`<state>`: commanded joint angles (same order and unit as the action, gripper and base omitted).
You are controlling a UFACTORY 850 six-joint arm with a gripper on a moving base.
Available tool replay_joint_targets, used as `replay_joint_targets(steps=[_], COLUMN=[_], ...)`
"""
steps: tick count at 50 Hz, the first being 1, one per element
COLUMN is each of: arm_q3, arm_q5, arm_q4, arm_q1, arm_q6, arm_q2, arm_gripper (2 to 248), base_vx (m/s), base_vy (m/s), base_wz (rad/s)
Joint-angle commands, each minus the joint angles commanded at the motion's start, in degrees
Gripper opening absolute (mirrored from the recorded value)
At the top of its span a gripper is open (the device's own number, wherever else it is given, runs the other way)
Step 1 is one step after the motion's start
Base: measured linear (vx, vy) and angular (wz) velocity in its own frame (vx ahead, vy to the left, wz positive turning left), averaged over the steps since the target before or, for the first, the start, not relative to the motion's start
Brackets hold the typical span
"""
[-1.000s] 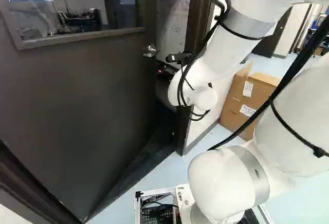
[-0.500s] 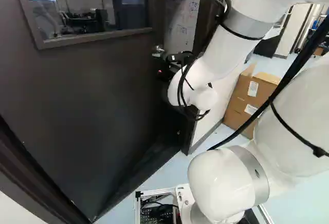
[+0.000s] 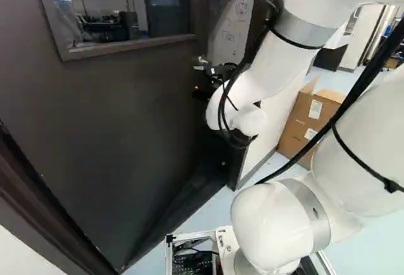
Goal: Open the door and move inside
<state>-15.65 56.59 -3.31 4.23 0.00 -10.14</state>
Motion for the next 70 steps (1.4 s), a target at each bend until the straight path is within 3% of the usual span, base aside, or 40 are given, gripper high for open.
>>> replay_joint_targets(steps=[43,70], arm_q3=[-0.93,-4.17], arm_q5=[0.00,0.00], arm_q4=[0.00,1.15], arm_q1=[-0.05,0.03], arm_q6=[0.00,0.00], arm_q2=[1.03,4.49], arm_gripper=[247,247], base_vx=[-0.002,0.000], base_vy=[0.004,0.000], base_wz=[0.026,0.000])
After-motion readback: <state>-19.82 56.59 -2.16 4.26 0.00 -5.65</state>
